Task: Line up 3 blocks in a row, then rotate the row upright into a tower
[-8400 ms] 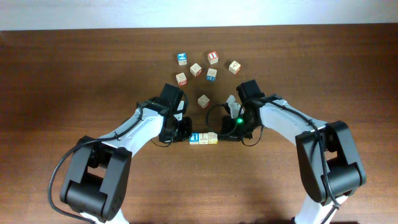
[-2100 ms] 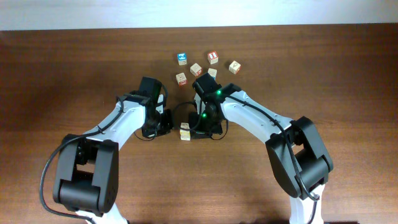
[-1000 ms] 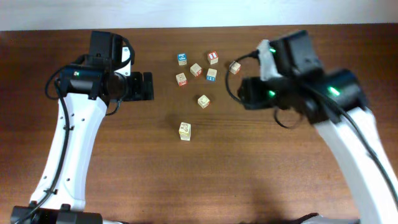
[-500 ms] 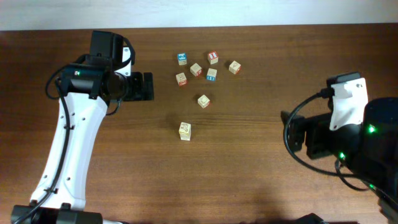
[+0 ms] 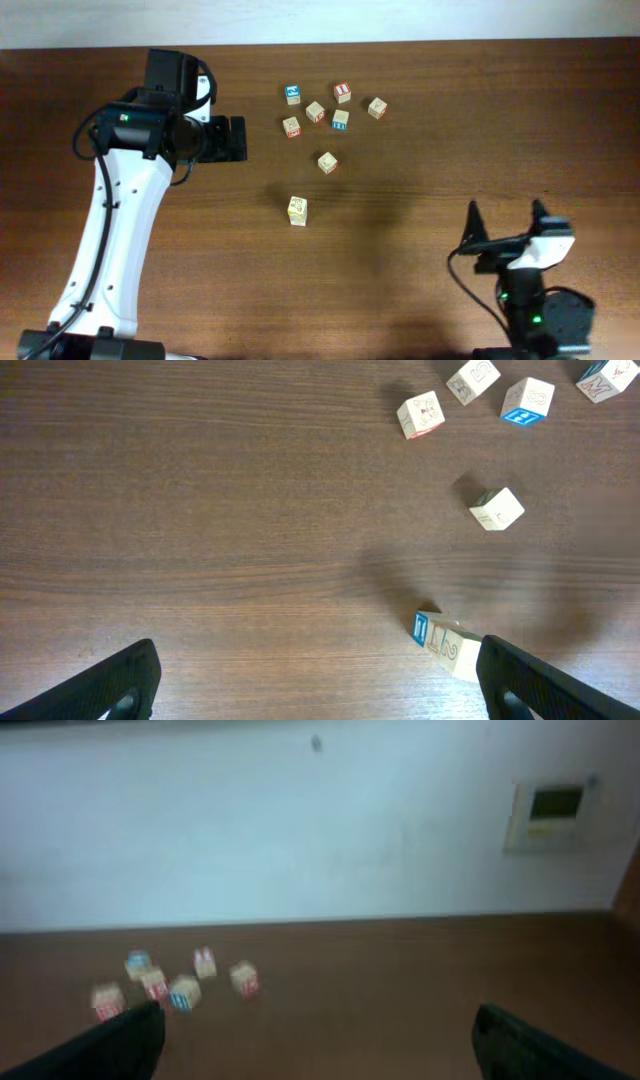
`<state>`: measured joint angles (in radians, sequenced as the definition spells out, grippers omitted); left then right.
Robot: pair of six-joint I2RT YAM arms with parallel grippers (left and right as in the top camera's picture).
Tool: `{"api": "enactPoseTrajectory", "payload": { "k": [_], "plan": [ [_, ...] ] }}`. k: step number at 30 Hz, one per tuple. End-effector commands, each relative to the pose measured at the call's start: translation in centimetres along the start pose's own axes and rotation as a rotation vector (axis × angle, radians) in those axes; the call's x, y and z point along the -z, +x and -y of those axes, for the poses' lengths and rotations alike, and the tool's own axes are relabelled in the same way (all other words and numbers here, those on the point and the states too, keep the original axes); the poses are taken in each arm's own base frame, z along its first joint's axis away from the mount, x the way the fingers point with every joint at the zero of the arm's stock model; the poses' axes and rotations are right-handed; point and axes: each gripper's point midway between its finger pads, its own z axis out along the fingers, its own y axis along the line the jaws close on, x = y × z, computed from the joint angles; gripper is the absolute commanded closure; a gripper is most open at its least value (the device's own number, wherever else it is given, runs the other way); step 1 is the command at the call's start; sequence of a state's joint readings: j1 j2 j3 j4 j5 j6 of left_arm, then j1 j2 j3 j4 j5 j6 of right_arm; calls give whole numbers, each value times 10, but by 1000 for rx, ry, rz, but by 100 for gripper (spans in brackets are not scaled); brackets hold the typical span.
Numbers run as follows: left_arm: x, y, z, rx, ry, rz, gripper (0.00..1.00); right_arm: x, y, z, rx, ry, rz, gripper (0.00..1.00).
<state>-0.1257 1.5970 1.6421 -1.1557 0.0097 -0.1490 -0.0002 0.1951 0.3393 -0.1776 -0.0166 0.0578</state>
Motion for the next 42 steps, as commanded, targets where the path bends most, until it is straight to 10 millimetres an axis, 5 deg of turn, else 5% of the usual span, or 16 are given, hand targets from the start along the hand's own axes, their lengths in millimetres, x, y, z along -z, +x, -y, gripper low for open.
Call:
{"api": "enactPoseTrajectory", "payload": {
  "k": [1, 9, 32, 37, 40, 42],
  "plan": [
    [2, -4, -1, -14, -6, 11, 1, -1, 43, 5, 24, 8, 26, 2],
    [2, -4, -2, -14, -6, 11, 1, -9, 95, 9, 24, 18, -44, 2],
    [6, -3, -11, -12, -57, 22, 1, -9, 95, 7, 23, 10, -43, 2],
    [42, -36, -15, -30, -61, 410, 1, -9, 95, 8, 23, 10, -43, 2],
    [59, -27, -20, -81, -61, 637, 1, -9, 95, 8, 23, 10, -43, 2],
    [64, -3, -35, -58, -57, 766, 1, -9, 95, 8, 23, 10, -43, 2]
  ]
}}
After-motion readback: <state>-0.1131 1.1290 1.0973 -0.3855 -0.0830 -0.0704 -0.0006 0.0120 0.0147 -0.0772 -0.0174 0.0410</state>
